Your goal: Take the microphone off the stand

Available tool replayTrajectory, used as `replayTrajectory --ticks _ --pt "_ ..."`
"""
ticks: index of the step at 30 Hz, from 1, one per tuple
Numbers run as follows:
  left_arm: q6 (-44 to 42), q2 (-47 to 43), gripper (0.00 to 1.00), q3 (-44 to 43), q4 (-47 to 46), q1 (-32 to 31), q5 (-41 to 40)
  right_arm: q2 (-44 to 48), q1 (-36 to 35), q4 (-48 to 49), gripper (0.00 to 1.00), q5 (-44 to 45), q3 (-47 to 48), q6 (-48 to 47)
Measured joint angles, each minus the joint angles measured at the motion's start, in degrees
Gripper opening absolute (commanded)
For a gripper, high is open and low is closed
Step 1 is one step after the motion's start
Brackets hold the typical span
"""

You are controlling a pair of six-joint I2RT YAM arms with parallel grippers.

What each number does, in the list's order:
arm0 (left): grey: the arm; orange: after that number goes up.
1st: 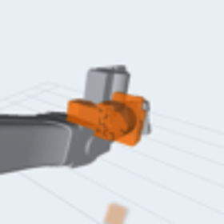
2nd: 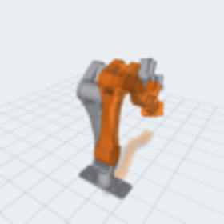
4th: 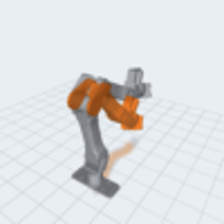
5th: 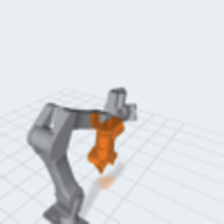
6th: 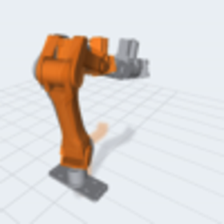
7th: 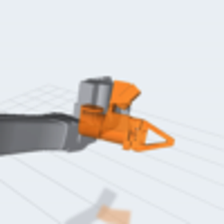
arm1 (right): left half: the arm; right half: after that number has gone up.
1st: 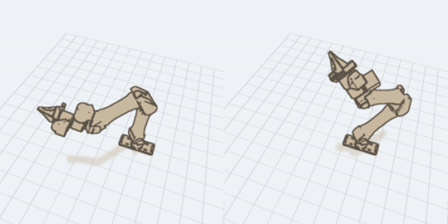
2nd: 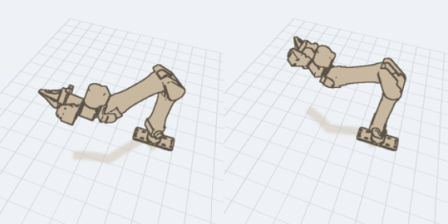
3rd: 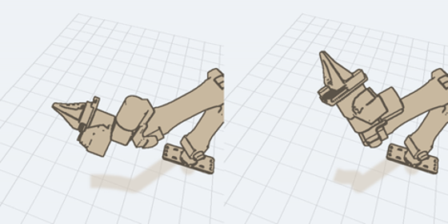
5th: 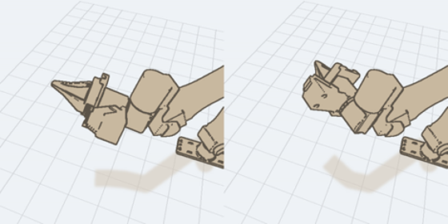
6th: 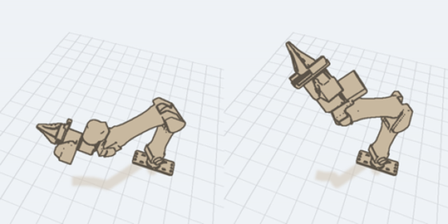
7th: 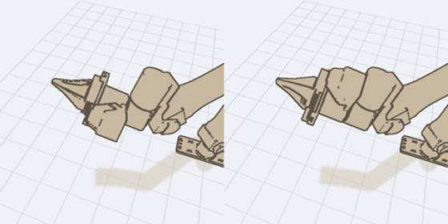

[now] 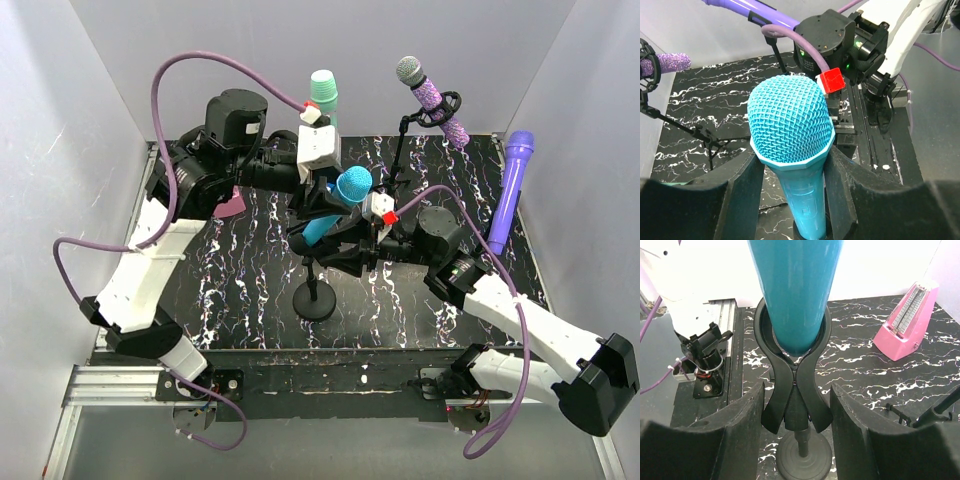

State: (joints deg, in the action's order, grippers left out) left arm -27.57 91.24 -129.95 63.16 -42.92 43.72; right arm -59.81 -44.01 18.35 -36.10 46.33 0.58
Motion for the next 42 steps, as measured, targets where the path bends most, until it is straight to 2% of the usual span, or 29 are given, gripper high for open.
replayTrajectory --ticks 4,9,12,13,16,17,19,24,28,32,36,39,42 --pt "1.27 0.37 0.00 -1.97 -0.50 0.00 0.39 -0.02 0.07 -0.24 0.01 0.15 0.07 -0.13" --pt "3.76 6.36 0.00 -16.13 -1.01 -0.04 0.31 -0.46 0.94 -1.20 0.01 0.59 0.68 0.11" --pt "2.89 8.04 0.00 -21.11 -6.03 0.07 -2.23 -0.72 0.96 -2.29 0.01 -0.42 1.33 -0.81" --pt "2.62 8.04 0.00 -21.59 -7.32 0.17 -2.97 -0.81 0.98 -2.64 0.08 -0.57 1.55 -1.05" --pt "0.94 7.54 0.00 -21.55 -10.16 0.31 -4.87 -1.05 0.98 -4.74 0.53 -0.96 2.69 -2.32" --pt "0.07 6.82 0.00 -20.15 -11.15 0.31 -5.81 -1.07 0.98 -5.57 0.77 -0.96 3.10 -2.62" --pt "-1.46 4.44 0.00 -15.78 -12.28 0.31 -8.07 -1.07 0.96 -8.63 0.83 -0.70 4.48 -3.74" --pt "-7.45 -1.38 0.00 -6.71 -11.43 0.31 -17.16 -1.05 0.85 -20.37 0.87 1.60 6.88 -6.73" --pt "-13.38 -6.36 0.00 -0.94 -10.34 0.31 -28.35 0.50 0.87 -27.74 0.88 3.74 9.77 -9.03" --pt "-15.45 -14.64 0.00 9.92 -7.74 0.31 -41.72 3.78 0.94 -33.97 0.89 5.92 13.97 -10.97" --pt "-8.70 -24.44 0.00 26.60 -4.33 2.21 -52.04 7.45 1.38 -39.21 0.91 8.66 18.51 -12.76" --pt "-0.20 -28.33 0.00 37.70 1.07 7.56 -54.88 9.88 1.57 -43.28 0.93 10.34 20.70 -14.78" --pt "6.86 -28.04 0.00 46.40 5.29 13.00 -55.15 10.05 1.57 -48.00 0.93 12.87 23.41 -16.57"
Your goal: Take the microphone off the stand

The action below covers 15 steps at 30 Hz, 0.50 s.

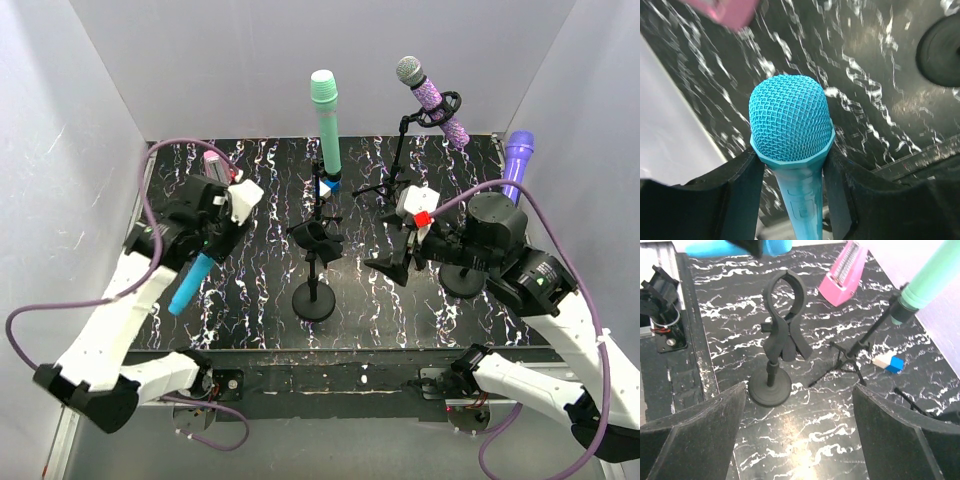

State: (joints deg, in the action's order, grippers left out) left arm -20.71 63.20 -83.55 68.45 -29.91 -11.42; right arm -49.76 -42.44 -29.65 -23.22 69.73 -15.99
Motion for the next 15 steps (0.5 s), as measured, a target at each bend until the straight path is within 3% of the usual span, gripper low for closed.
replayTrajectory --ticks 9,15 --pt "7.74 8.00 0.00 19.54 -5.51 18.93 2.95 -0.42 0.13 -10.12 0.93 5.29 4.00 -3.58" --pt "9.42 22.75 0.00 22.08 -15.21 33.20 4.85 0.48 0.83 -12.90 0.93 6.40 4.00 -5.01"
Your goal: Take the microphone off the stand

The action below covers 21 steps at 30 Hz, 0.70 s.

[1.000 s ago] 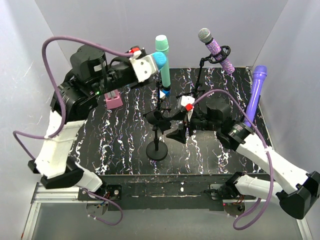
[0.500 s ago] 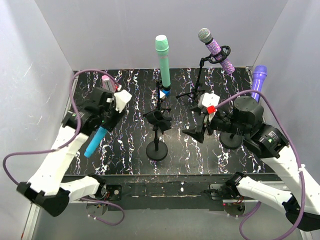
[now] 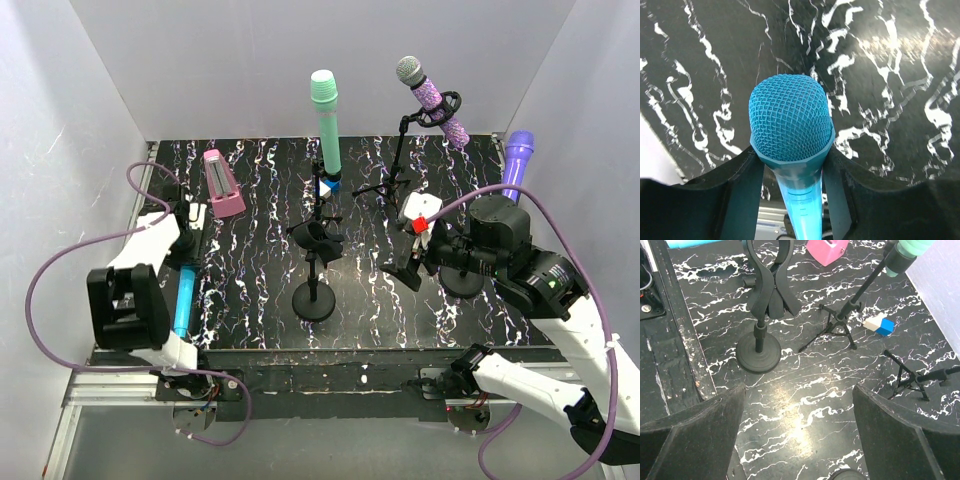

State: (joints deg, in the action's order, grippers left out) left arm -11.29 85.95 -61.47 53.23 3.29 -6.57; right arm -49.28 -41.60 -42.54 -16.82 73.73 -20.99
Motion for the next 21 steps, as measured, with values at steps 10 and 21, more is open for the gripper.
replayTrajectory --ticks 10,21 --pt "-1.57 7.93 0.14 3.15 -9.51 1.68 1.97 0.04 0.52 -0.98 0.94 0.42 0.00 -1.53" --pt "-0.74 8.22 0.98 5.18 -9.35 1.68 2.25 -0.22 0.68 -0.96 0.94 0.39 0.00 -1.77"
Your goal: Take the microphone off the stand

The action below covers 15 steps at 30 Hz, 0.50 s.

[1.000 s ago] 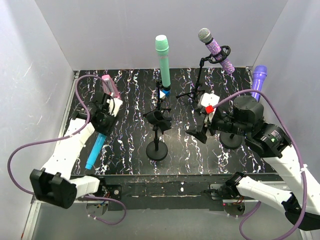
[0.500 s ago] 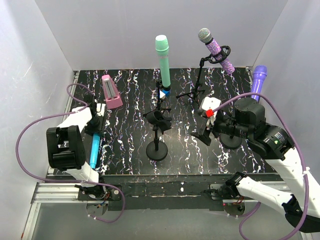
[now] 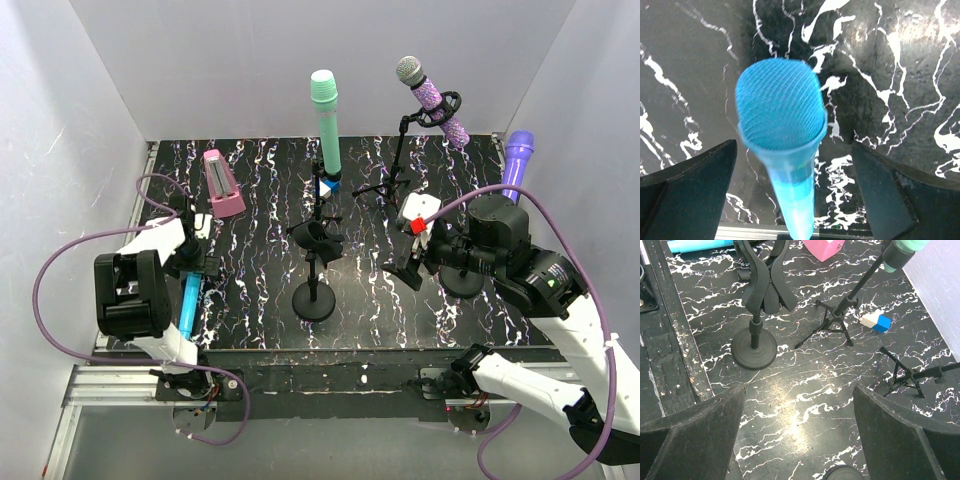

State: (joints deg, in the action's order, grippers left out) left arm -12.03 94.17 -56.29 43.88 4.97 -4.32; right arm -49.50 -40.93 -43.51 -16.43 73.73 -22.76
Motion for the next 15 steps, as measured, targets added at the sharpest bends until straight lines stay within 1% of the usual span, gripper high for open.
replayTrajectory --ticks 3,6,7,8,9,11,15 --pt "1.29 -2.75 0.98 -0.83 3.04 0.00 -0.24 0.00 0.00 -0.02 0.94 0.00 0.00 0.00" --pt "2.38 -6.05 0.98 -4.39 8.04 0.00 -0.20 0.02 0.00 -0.09 0.95 0.02 0.00 -0.04" --pt "2.73 -7.32 0.90 -6.71 10.69 0.00 -0.26 0.02 0.00 -0.09 0.95 0.02 0.00 -0.09" --pt "2.95 -8.26 0.74 -9.05 12.98 0.00 -0.28 0.04 0.00 -0.09 0.95 0.02 0.00 -0.13" --pt "3.02 -8.98 0.67 -11.37 15.15 0.00 -0.17 0.04 0.00 -0.09 0.95 0.02 0.00 -0.15" --pt "2.34 -9.97 0.98 -15.52 19.69 0.00 0.83 0.04 0.00 -0.09 0.95 0.02 0.00 -0.20" --pt "0.98 -11.67 0.98 -18.67 26.58 -0.22 3.39 0.00 0.00 -0.09 0.95 -0.15 0.00 -0.35"
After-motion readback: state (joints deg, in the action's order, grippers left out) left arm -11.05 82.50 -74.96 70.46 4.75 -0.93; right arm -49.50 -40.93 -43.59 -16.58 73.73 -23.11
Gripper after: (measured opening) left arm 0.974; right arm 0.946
